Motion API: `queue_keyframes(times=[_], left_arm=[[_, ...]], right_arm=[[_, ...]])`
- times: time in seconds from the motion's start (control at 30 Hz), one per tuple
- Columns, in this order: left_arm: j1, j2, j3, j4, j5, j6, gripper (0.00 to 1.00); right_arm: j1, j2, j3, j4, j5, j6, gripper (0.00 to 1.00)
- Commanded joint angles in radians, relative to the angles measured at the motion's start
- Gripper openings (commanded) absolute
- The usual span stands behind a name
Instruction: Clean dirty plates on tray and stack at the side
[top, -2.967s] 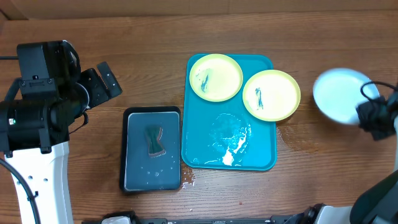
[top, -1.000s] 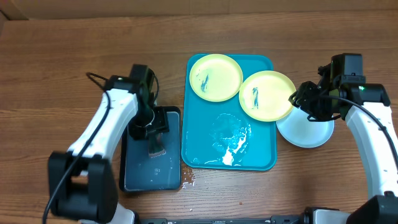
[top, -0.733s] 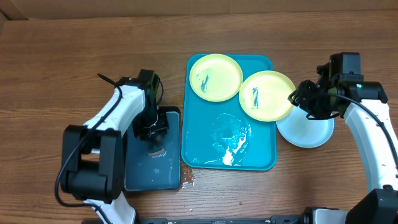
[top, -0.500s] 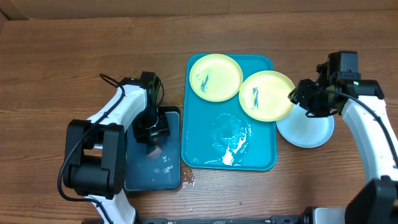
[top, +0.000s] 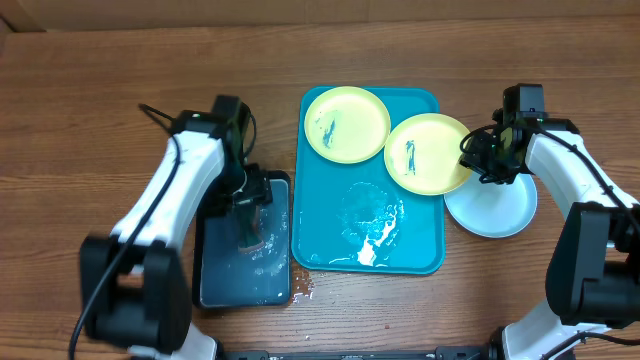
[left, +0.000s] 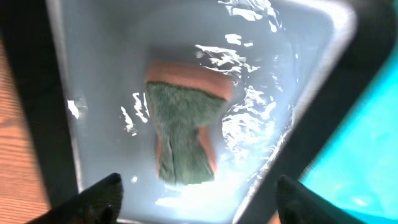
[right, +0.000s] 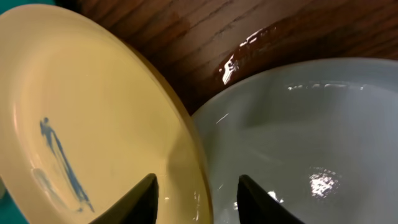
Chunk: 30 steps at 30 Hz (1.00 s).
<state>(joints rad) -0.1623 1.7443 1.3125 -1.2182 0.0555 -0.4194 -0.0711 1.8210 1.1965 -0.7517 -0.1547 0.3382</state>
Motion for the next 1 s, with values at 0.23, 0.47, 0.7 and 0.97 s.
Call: queue_keyframes(times=[0.23,0.47,0.7,0.97], left_arm=[[-0.002,-0.135,0.020,-0.015,0.016,0.061,1.00],[-0.002,-0.109,-0.053,0.026,0.052,0.056,1.00],[-0.002,-0.085,-0.134,0.099,0.106,0.056,1.00],[-0.002,-0.082,-0.140,0.098,-0.006,0.056,0.99]], right_arm=[[0.005,-0.036,0.013,-0.056,0.005,-0.002,0.04],[0.055,-0.207,0.016,-0.212,-0.088,-0.006,0.04],[0.233,-0.221,-0.061,-0.280,-0.050,0.040,0.04],[0.367,-0.220,-0.262,-0.040,-0.003,0.164,0.04]])
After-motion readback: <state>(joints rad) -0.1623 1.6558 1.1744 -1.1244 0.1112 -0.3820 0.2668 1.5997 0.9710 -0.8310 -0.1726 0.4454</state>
